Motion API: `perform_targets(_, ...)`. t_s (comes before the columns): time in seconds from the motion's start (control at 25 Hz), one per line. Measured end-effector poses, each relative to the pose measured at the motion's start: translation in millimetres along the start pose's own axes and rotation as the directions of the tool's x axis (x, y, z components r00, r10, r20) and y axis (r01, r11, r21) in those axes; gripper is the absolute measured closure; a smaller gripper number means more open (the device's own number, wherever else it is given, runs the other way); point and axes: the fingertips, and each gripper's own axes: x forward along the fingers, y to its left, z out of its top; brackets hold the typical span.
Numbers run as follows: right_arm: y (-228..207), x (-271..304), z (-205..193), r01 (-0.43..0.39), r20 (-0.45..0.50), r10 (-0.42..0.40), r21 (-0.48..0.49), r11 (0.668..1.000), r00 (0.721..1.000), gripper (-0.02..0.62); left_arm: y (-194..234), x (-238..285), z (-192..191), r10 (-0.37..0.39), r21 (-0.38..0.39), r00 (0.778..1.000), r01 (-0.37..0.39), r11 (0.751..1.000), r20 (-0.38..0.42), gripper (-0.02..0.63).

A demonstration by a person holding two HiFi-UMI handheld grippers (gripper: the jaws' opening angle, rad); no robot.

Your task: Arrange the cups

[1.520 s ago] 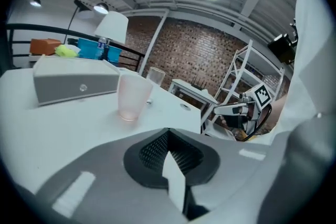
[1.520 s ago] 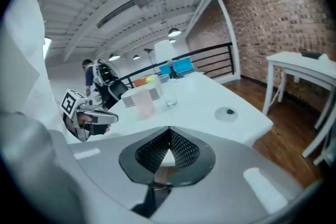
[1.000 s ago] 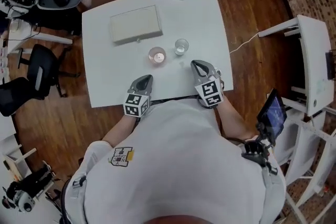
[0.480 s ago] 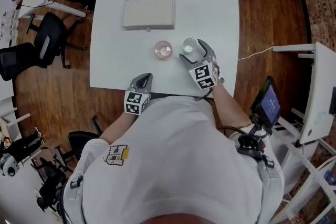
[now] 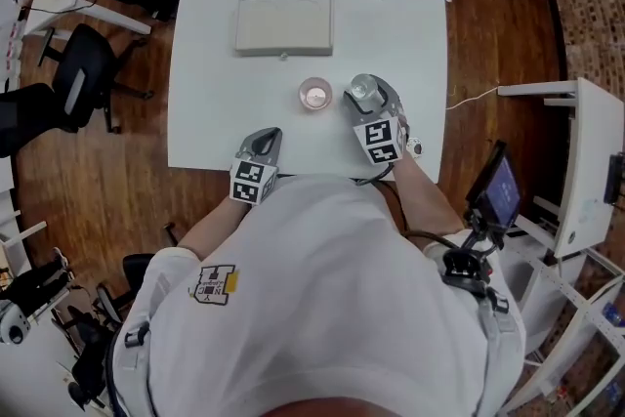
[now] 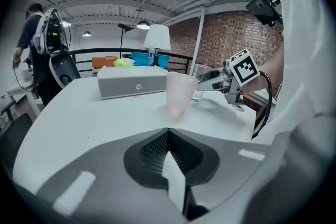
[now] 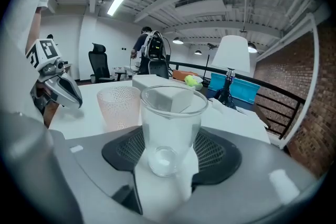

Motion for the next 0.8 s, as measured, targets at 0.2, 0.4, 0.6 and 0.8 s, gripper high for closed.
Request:
perform_targets(0.2,0,-3,0,0.018,-0.012,-0.018,-0.010,1.000,1.000,0.313,9,-1,3,-0.028,0.028,1.000,0.028,0.999,0.014,0.606)
perform_targets(0.4,-4,-5,13,0.050,0.009,-0.050,-0.007,0.999,0.999,0.314,21,-3,6,-0.045,0.039,0.999,0.044,0.998,0.028,0.606)
perform_targets(0.6,-12,-13,42,0.071,0.057,-0.072,0.007,0.997,0.996,0.314,20,-4,5,-0.083,0.071,0.996,0.082,0.994,0.015,0.606)
perform_targets(0.8,-34,-21,96,0.087,0.146,-0.090,0.028,0.996,0.985,0.314,8,-2,-1,-0.148,0.091,0.989,0.148,0.985,-0.008,0.606)
